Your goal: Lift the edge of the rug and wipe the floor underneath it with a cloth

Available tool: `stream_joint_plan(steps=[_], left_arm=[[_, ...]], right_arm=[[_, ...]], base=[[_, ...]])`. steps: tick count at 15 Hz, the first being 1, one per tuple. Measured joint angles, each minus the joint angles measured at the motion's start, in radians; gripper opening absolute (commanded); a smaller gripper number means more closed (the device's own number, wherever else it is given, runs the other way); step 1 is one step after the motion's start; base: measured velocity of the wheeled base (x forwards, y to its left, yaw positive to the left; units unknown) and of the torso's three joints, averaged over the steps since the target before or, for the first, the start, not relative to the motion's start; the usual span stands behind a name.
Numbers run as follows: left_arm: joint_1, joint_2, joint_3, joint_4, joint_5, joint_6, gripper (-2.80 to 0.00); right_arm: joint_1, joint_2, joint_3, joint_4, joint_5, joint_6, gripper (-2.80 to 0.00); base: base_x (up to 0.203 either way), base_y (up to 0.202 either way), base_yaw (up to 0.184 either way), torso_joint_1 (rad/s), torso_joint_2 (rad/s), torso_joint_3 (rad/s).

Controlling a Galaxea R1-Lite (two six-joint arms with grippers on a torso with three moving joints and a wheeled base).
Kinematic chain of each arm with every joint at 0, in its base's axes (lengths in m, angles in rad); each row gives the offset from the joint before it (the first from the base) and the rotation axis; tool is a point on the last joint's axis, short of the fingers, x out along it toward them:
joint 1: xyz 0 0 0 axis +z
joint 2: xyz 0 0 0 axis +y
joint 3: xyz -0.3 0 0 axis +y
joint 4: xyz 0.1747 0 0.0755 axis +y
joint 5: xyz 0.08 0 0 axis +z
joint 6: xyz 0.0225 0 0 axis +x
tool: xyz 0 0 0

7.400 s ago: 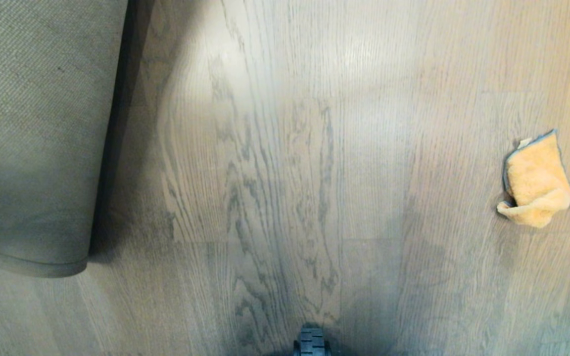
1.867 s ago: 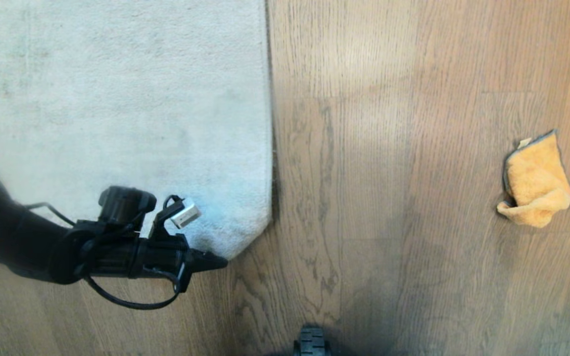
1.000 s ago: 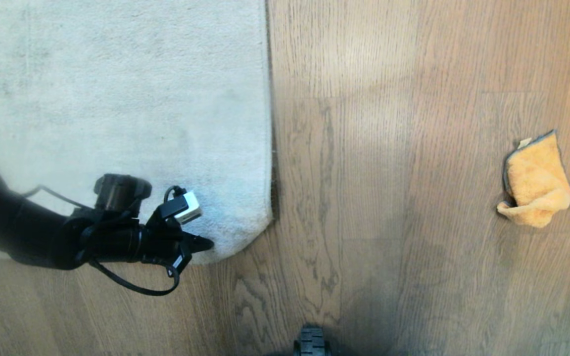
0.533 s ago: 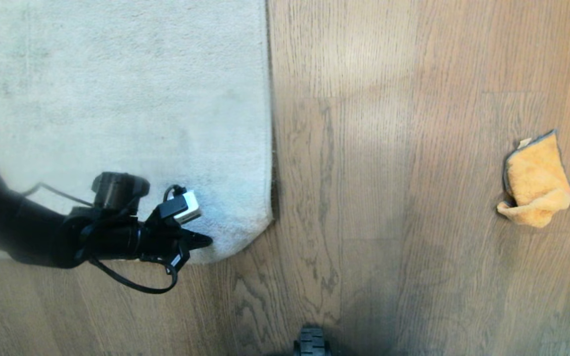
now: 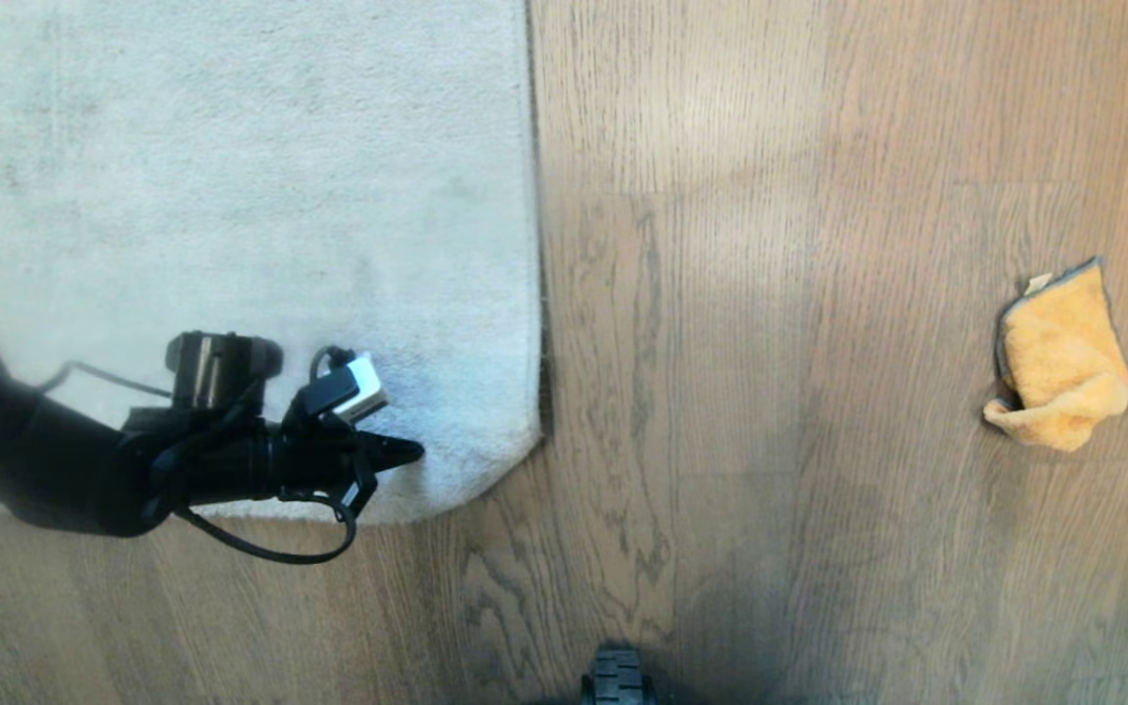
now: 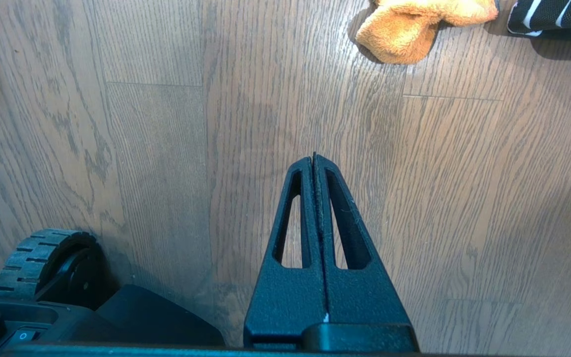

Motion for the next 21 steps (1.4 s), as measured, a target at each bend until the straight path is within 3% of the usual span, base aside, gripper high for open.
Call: stream_joint_plan(steps=[3, 6, 10, 13, 18, 21], left_arm=[[-0.005, -0.019, 0.043, 0.004, -0.027, -0.009, -2.80], [-0.021, -0.070, 0.134, 0.041, -0.095, -0.065, -2.80], [-0.057, -0.195, 0.287, 0.126, -0.097, -0.129, -2.80], [-0.044, -0.261, 0.381, 0.161, -0.049, -0.074, -2.80], [-0.042, -0.275, 0.404, 0.259, -0.046, 0.006, -2.80], [-0.031, -0.281, 0.426, 0.261, 0.069, 0.017, -2.80]], right_arm=[[0.000, 0.000, 0.000, 0.000, 0.000, 0.000, -2.80], [0.000, 0.000, 0.000, 0.000, 0.000, 0.000, -2.80], [0.000, 0.000, 0.000, 0.000, 0.000, 0.000, -2.80], [0.000, 0.000, 0.000, 0.000, -0.001, 0.000, -2.80], [0.000, 0.000, 0.000, 0.000, 0.000, 0.000, -2.80], [0.000, 0.000, 0.000, 0.000, 0.000, 0.000, -2.80]], base=[[0.000, 0.000, 0.000, 0.000, 0.00, 0.000], [0.000, 0.000, 0.000, 0.000, 0.00, 0.000], [0.000, 0.000, 0.000, 0.000, 0.00, 0.000], [0.000, 0.000, 0.000, 0.000, 0.00, 0.000], [0.000, 0.000, 0.000, 0.000, 0.00, 0.000], [0.000, 0.000, 0.000, 0.000, 0.00, 0.000]])
